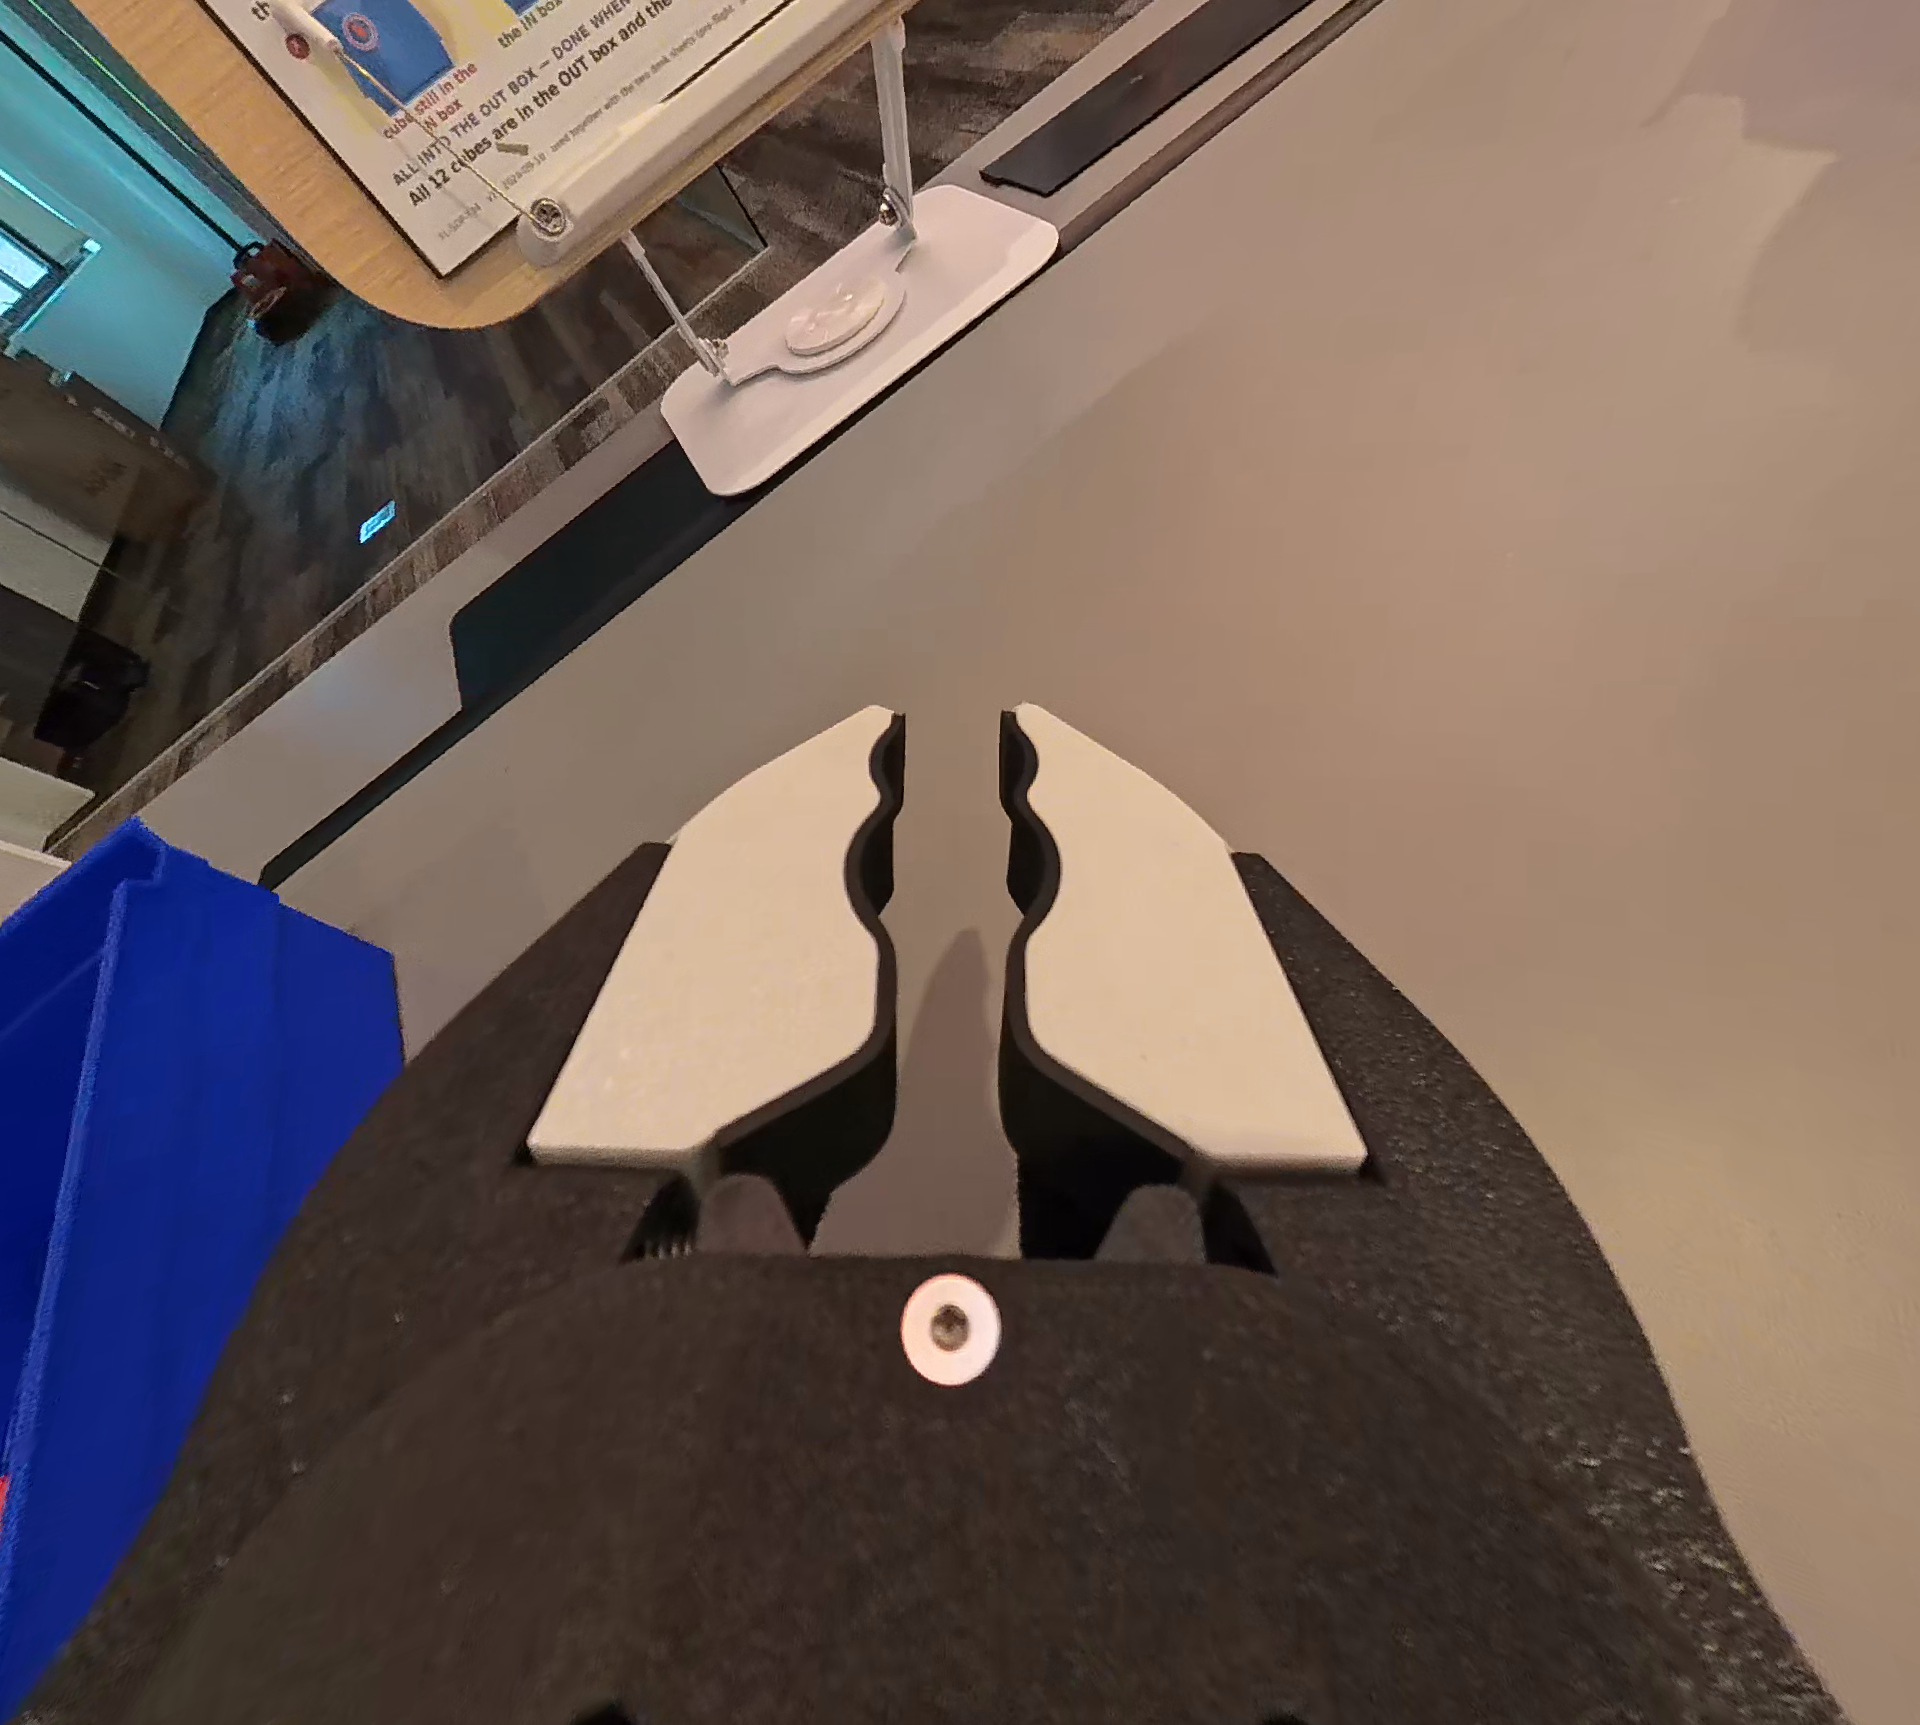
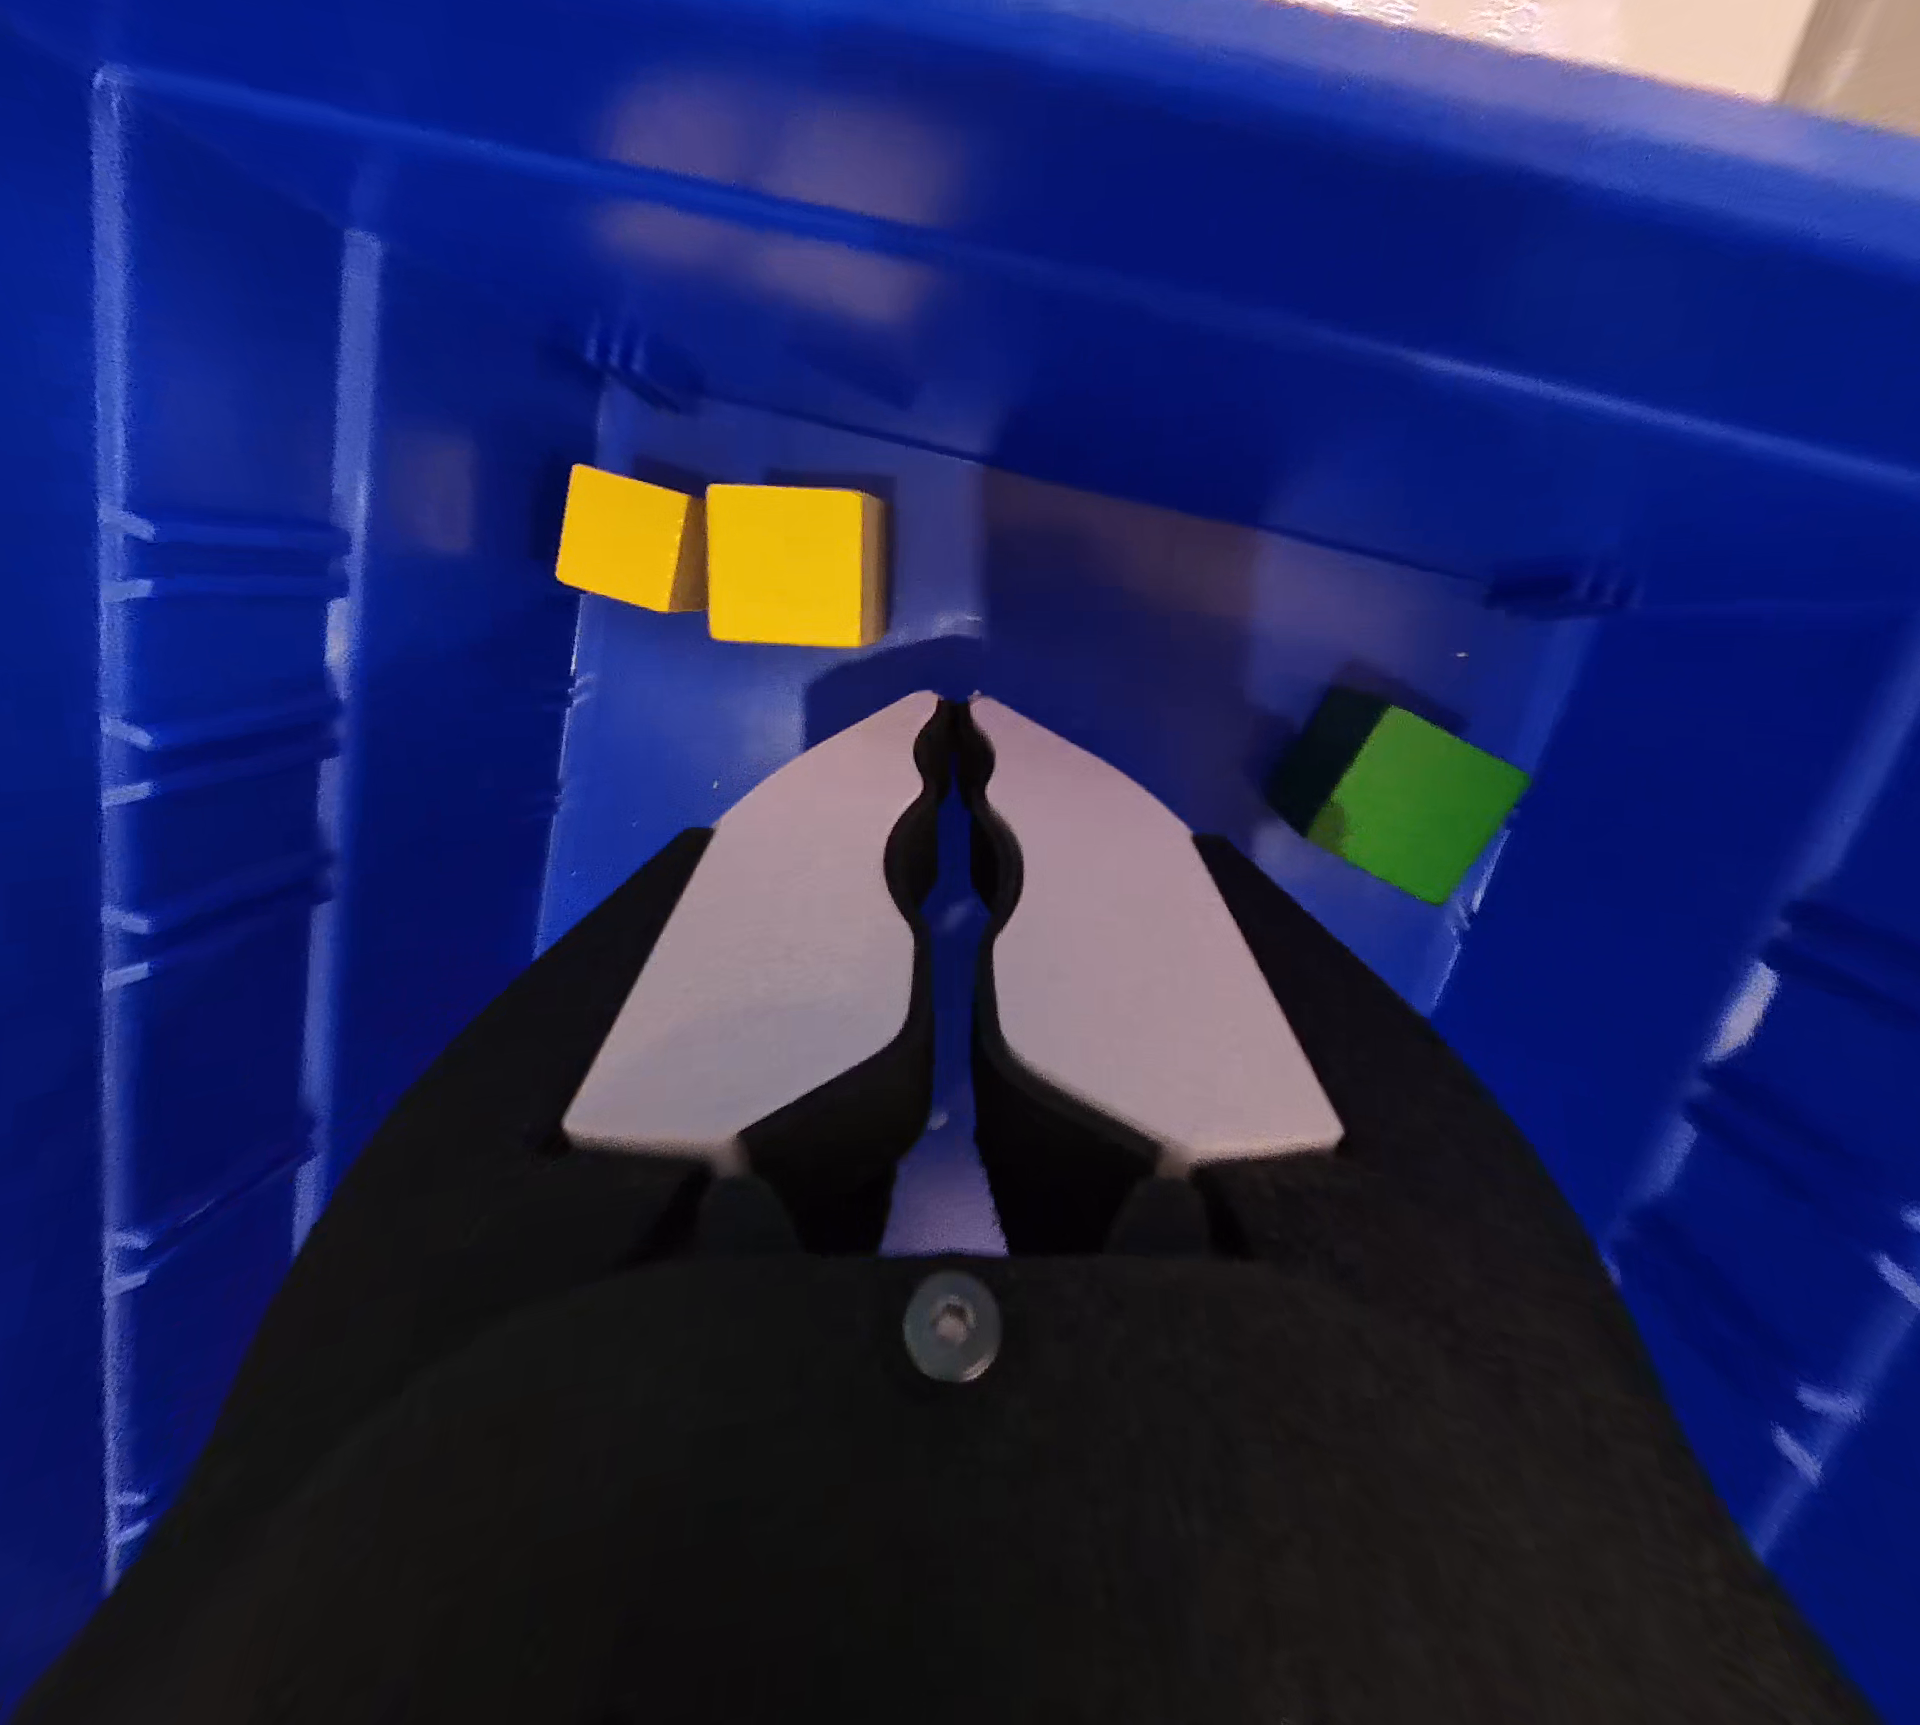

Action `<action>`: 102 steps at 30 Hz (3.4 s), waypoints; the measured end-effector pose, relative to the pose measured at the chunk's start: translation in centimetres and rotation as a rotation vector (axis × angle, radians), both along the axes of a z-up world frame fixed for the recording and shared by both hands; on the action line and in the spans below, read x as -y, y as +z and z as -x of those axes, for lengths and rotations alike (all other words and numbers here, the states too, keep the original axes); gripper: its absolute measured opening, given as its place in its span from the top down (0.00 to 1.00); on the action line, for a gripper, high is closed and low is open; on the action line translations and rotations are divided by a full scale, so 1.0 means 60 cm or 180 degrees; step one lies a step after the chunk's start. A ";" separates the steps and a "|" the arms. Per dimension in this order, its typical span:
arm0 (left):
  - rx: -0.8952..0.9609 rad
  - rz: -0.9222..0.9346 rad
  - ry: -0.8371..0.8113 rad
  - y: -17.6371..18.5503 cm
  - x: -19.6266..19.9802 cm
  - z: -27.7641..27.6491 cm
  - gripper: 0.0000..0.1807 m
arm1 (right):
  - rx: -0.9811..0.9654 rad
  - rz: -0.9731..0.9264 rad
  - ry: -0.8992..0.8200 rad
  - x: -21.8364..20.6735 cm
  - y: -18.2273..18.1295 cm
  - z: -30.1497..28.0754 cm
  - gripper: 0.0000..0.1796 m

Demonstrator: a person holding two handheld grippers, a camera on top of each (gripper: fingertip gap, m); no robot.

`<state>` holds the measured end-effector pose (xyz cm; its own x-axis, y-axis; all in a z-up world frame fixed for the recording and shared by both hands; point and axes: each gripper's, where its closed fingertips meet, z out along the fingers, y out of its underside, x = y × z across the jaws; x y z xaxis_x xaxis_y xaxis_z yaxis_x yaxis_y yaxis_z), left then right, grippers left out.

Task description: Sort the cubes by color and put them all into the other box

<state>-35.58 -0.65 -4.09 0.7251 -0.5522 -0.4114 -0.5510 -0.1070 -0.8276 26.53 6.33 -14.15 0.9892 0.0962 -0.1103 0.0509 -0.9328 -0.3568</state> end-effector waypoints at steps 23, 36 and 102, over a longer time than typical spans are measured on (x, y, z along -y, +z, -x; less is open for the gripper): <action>0.0194 0.0143 0.0143 -0.033 0.025 0.063 0.91 | 0.0104 -0.0393 0.0091 -0.036 0.006 0.018 1.00; 0.0287 -0.0085 0.0608 0.025 0.033 0.146 0.91 | 0.0482 -0.2010 0.0238 -0.002 0.324 0.129 0.94; 0.0028 0.0107 0.0115 0.153 -0.128 0.293 0.88 | -0.1330 -0.2201 0.2622 0.101 0.389 0.747 0.77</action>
